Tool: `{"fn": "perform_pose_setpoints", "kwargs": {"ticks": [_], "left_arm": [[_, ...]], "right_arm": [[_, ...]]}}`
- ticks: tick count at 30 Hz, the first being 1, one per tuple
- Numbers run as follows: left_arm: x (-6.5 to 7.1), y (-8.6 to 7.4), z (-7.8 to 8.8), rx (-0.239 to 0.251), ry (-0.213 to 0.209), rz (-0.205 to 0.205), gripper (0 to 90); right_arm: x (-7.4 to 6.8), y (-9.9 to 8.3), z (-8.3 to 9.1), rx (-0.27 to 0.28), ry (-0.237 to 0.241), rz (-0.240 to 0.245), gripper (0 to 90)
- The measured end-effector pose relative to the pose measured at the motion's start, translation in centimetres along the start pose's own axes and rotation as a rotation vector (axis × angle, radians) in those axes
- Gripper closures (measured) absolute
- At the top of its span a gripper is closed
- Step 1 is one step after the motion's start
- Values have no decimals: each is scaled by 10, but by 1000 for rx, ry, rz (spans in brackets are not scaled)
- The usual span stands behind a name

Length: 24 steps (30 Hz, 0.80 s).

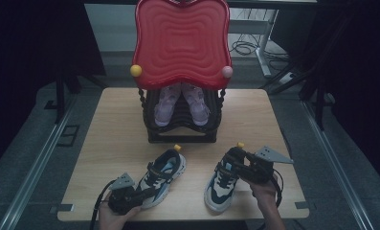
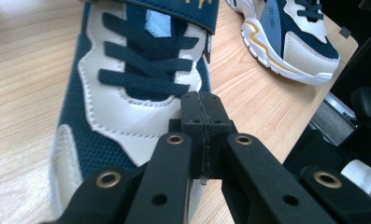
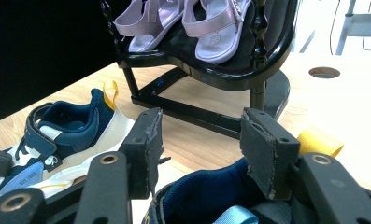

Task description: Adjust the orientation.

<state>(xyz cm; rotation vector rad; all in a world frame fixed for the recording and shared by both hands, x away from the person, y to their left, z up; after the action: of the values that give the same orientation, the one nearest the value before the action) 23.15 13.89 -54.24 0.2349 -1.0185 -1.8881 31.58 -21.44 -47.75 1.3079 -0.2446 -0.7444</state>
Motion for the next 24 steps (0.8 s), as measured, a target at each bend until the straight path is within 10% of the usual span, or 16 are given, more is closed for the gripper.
{"fn": "perform_pose_setpoints", "kwargs": {"ticks": [24], "left_arm": [[-34, 8, 5, -16, 62, 35, 900]], "right_arm": [[1, 0, 1, 3, -3, -2, 489]]}}
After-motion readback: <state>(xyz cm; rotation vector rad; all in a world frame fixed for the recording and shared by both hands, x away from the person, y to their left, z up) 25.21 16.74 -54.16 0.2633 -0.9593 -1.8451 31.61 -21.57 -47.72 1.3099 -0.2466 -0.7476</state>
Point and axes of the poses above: each handheld gripper's, and its own axes: z roughly backward along the jaws, y roughly out of its top, x roughly to its right, the point moved 5 cm from there along -z, roughly forward along the jaws, and after that the axes turned 11 degrees about y, right-handed, at the moved point
